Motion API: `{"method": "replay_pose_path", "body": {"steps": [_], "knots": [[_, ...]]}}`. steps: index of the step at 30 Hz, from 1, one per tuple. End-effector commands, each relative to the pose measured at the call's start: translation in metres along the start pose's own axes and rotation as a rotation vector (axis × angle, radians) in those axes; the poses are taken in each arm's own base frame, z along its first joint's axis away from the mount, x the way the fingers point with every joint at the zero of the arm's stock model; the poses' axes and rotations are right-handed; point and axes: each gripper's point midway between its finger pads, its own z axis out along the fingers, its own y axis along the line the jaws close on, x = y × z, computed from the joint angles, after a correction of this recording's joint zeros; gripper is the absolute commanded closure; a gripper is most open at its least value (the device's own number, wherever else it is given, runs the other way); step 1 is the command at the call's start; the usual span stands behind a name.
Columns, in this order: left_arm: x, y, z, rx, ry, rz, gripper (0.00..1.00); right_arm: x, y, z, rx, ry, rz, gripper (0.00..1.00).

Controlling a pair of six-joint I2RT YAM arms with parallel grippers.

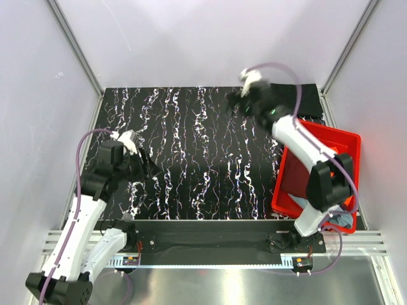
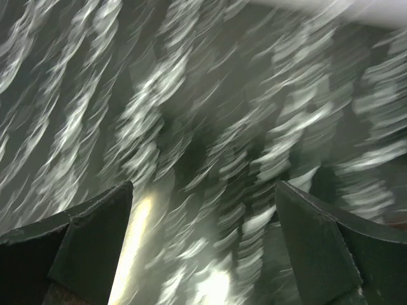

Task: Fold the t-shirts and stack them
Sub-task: Neatly place the folded tshirt to the corner

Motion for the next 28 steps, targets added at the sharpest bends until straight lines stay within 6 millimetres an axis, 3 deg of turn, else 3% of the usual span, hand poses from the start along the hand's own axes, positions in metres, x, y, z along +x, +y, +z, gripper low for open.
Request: {"method": "replay_pose_path", "body": {"steps": [1,2,4,6,7,9,10,13,16,20,25,26,28], "knots": [[0.001,-0.013,-0.006,0.077,-0.027,-0.029,0.41,0.058,0.077,-0.038,-0.171,0.101,0.117,0.00],[0.000,-0.016,-0.010,0.089,-0.037,-0.038,0.39,0.061,0.090,-0.051,-0.205,0.089,0.140,0.00],[-0.005,-0.025,-0.018,0.131,-0.070,-0.031,0.37,0.104,0.126,-0.067,-0.301,0.200,0.200,0.00],[-0.013,-0.033,-0.027,0.156,-0.110,-0.035,0.34,0.124,0.147,-0.087,-0.365,0.262,0.237,0.00],[-0.016,-0.036,-0.028,0.173,-0.130,-0.037,0.33,0.150,0.150,-0.095,-0.385,0.315,0.237,0.00],[-0.016,-0.041,-0.028,0.205,-0.139,-0.084,0.32,0.145,0.157,-0.122,-0.435,0.266,0.293,0.00],[-0.019,-0.047,-0.031,0.236,-0.163,-0.127,0.31,0.154,0.149,-0.141,-0.438,0.245,0.325,0.00],[-0.015,-0.057,-0.032,0.317,-0.168,-0.181,0.29,0.160,0.127,-0.171,-0.370,0.206,0.439,0.00],[-0.009,-0.061,-0.027,0.380,-0.184,-0.219,0.25,0.191,0.109,-0.188,-0.312,0.247,0.431,0.00],[-0.001,-0.073,-0.026,0.522,-0.188,-0.340,0.22,0.214,0.085,-0.216,-0.263,0.231,0.430,0.00],[0.005,-0.081,-0.028,0.666,-0.211,-0.424,0.18,0.209,0.078,-0.255,-0.352,0.110,0.442,0.00],[0.012,-0.077,-0.021,0.671,-0.198,-0.439,0.18,0.206,0.079,-0.259,-0.371,0.089,0.459,0.00],[0.012,-0.082,-0.028,0.735,-0.211,-0.463,0.17,0.203,0.078,-0.267,-0.387,0.060,0.513,0.00]]}}
